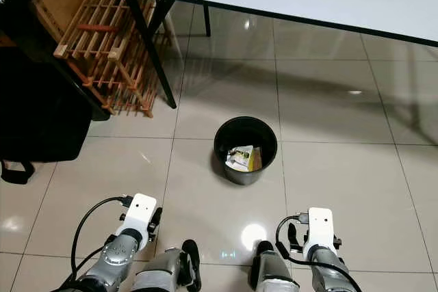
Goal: Picking trash to rubbish bin
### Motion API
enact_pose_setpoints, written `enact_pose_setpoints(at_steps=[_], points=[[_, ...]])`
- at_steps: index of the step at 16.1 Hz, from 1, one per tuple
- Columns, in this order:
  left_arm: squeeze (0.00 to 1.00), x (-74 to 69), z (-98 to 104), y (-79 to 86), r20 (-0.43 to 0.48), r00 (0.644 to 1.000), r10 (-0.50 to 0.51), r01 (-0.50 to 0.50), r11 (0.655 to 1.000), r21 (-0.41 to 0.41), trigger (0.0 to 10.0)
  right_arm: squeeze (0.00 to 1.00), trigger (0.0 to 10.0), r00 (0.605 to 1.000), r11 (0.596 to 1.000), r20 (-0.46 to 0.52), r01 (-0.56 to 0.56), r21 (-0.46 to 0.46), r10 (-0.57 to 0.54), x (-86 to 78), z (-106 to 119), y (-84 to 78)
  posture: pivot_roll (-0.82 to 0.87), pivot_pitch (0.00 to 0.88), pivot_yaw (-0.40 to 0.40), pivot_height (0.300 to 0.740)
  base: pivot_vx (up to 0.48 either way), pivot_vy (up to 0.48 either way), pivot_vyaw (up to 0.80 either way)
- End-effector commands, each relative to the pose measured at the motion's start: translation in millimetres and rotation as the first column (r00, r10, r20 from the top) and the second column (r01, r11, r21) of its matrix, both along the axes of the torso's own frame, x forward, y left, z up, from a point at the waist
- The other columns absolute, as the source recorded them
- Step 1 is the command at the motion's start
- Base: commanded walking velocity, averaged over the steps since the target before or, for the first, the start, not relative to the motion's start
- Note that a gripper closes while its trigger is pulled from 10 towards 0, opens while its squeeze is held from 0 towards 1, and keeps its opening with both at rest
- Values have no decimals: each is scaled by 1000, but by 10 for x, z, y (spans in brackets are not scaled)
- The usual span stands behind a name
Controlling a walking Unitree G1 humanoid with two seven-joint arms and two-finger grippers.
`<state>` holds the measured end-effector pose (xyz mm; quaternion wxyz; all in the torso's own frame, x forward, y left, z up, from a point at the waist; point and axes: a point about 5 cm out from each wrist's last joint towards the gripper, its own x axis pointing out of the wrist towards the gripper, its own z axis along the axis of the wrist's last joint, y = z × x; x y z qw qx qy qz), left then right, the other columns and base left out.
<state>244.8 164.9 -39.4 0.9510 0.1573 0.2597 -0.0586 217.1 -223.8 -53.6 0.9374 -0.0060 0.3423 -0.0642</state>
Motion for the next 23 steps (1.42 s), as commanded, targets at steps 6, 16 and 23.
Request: enact_pose_setpoints(at_steps=[6,16,23], points=[[0,-102,-77,33,-40,999,5,-4,1000,30,10000,0,10000,999,1000,-43,-4,10,4,-111,-75,12,26,267,58,740,0,-306,0],[0,-98,-76,35,-41,999,8,-7,999,31,10000,0,10000,999,1000,-46,-9,16,9,-115,-78,15,26,266,56,740,0,-328,0],[0,-91,-72,37,-40,999,9,-7,1000,31,10000,0,10000,999,1000,-44,-12,19,12,-110,-77,25,26,266,56,740,0,-314,0]])
